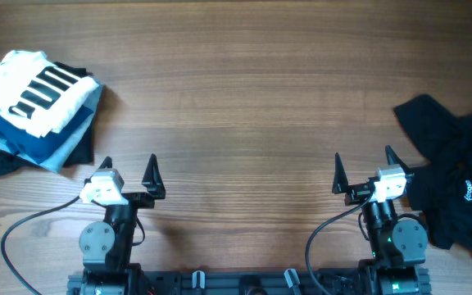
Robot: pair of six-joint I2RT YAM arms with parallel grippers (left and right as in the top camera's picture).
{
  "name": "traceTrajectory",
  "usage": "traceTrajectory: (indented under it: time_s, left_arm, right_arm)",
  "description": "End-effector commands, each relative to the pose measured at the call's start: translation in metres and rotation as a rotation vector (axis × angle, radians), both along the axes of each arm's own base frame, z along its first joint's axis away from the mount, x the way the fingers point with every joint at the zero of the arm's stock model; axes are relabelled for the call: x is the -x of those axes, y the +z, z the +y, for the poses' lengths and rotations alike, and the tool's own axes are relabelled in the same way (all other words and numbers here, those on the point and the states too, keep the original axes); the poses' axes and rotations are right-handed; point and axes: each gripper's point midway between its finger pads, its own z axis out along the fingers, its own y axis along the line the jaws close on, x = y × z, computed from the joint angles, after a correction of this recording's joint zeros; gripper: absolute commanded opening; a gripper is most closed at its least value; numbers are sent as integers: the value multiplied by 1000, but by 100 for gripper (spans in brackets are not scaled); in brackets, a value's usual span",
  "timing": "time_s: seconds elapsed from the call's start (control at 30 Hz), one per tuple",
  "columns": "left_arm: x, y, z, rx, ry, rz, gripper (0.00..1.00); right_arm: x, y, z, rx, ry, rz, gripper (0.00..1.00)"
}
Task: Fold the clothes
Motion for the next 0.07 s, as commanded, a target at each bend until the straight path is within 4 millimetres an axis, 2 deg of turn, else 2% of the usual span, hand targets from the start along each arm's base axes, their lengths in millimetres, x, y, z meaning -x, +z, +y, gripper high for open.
traceTrajectory:
  time_s: [0.0,0.03]
  left_arm:
    - [0,-1,0,-19,-3,-2,100]
    - [0,-1,0,-19,-3,-2,100]
  right_arm:
    - [1,2,1,9,9,-9,100]
    - [1,2,1,8,9,-9,100]
